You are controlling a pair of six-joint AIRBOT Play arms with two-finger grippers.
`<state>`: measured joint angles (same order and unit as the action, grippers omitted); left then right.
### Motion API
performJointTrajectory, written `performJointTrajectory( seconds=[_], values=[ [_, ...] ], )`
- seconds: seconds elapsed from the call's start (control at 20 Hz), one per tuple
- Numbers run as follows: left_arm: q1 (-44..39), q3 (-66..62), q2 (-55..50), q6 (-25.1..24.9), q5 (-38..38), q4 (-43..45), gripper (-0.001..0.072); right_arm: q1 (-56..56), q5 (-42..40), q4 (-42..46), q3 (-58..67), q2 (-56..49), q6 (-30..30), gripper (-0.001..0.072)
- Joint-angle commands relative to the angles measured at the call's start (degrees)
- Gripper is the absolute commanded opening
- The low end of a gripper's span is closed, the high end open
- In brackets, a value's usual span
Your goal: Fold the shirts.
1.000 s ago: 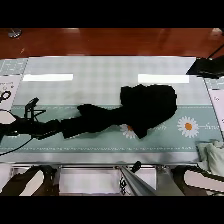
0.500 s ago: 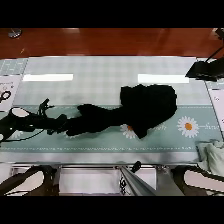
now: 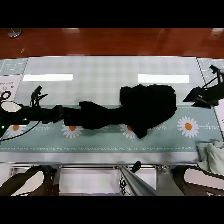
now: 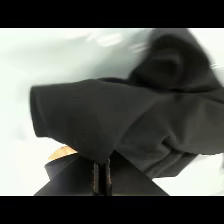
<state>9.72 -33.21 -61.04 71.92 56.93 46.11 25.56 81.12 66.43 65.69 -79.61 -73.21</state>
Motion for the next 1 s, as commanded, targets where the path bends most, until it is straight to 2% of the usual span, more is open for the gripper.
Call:
performJointTrajectory(
  seconds=[0.0, 0.25, 0.45, 0.55, 0.6, 0.65, 0.7, 0.75, 0.95],
  values=[
    [-0.02, -0.87, 3.89, -0.35, 0.37, -0.31, 0.0022, 1.81, -5.07, -5.07, -8.28, 0.02, 1.68, 0.0617],
    [-0.04, -0.87, 3.93, -0.28, 1.16, -0.33, 0.0022, 1.79, -12.31, -5.35, -14.36, -0.02, 1.16, 0.0616],
    [-0.09, -0.87, 3.93, -0.33, 1.07, -3.15, 0.0022, -0.9, -16.44, -12.39, -15.67, -3.98, 0.46, 0.0599],
    [-0.09, -0.87, 3.93, -0.33, 0.94, -3.74, 0.0022, -4.98, -17.73, -12.5, -15.67, -6.73, 0.44, 0.0599],
    [-0.09, -0.87, 3.93, -0.33, 0.83, -3.72, 0.0022, -6.95, -19.23, -12.35, -15.65, -7.85, 0.42, 0.056],
    [-0.07, -0.9, 3.93, -0.37, 0.5, -3.72, 0.0022, -8.39, -20.87, -12.33, -15.65, -8.31, 0.33, 0.0398],
    [0.0, -0.98, 3.93, -0.39, 0.07, -3.69, 0.0022, -9.14, -21.81, -12.35, -15.5, -8.24, -0.24, 0.0144],
    [0.04, -1.38, 3.96, -0.81, -0.39, -3.69, 0.0022, -9.03, -21.62, -12.24, -14.91, -7.76, -0.61, 0.0026],
    [0.02, -7.52, 5.29, -2.56, -1.95, -3.61, 0.0021, -4.72, -16.81, -7.74, -7.67, -0.09, -0.5, 0.0026]
  ],
)
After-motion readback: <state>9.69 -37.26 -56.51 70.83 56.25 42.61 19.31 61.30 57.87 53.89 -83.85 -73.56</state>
